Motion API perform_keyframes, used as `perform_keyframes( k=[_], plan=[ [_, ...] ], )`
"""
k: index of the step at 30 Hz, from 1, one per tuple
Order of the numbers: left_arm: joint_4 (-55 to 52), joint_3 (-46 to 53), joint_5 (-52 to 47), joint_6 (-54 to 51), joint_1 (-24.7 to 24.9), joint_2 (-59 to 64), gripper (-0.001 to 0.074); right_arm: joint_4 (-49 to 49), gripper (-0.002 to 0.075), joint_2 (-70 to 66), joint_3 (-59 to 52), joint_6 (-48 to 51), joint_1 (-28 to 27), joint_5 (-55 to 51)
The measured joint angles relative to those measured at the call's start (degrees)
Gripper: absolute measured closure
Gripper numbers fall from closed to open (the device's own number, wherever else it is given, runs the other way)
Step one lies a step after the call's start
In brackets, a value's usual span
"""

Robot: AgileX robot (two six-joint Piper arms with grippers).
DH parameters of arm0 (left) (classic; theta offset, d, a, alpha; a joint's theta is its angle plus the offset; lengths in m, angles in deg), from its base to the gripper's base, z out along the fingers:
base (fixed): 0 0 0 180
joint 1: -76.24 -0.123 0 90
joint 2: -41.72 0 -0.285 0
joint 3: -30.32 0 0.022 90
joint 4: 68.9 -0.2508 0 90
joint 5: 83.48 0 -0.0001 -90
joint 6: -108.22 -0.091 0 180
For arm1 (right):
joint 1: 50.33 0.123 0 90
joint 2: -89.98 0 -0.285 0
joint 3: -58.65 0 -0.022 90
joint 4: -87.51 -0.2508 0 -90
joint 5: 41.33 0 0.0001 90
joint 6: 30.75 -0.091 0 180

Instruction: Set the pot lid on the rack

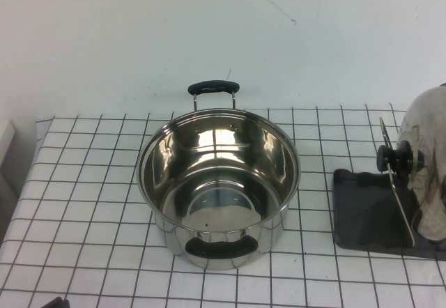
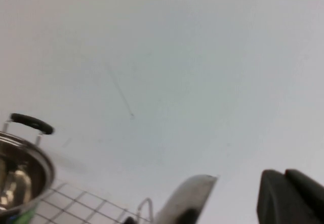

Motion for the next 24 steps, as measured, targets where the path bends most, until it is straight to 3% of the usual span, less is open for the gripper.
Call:
perform_keyframes(
  k=[7,10,13,16,20,24],
  plan=[
    [-0.1,0.0,0.1,0.1,0.0,0.0,0.0736,-0.3,0.0722,0.1,-0.8,5.4,0.0,8.3],
    [-0.1,0.0,0.1,0.2,0.0,0.0,0.0736,4.6,0.0722,1.9,-2.5,0.1,0.0,9.3],
    [-0.1,0.0,0.1,0.2,0.0,0.0,0.0736,31.8,0.0722,3.8,-4.1,-25.6,0.0,8.2],
    [-0.1,0.0,0.1,0.2,0.0,0.0,0.0736,58.2,0.0722,4.4,-5.4,-57.8,0.1,-0.4],
    [-0.1,0.0,0.1,0.2,0.0,0.0,0.0736,75.3,0.0723,4.5,-9.2,-74.2,2.1,-1.0],
    [-0.1,0.0,0.1,0.2,0.0,0.0,0.0736,81.0,0.0724,5.3,-14.3,-83.2,5.8,6.2]
  ],
)
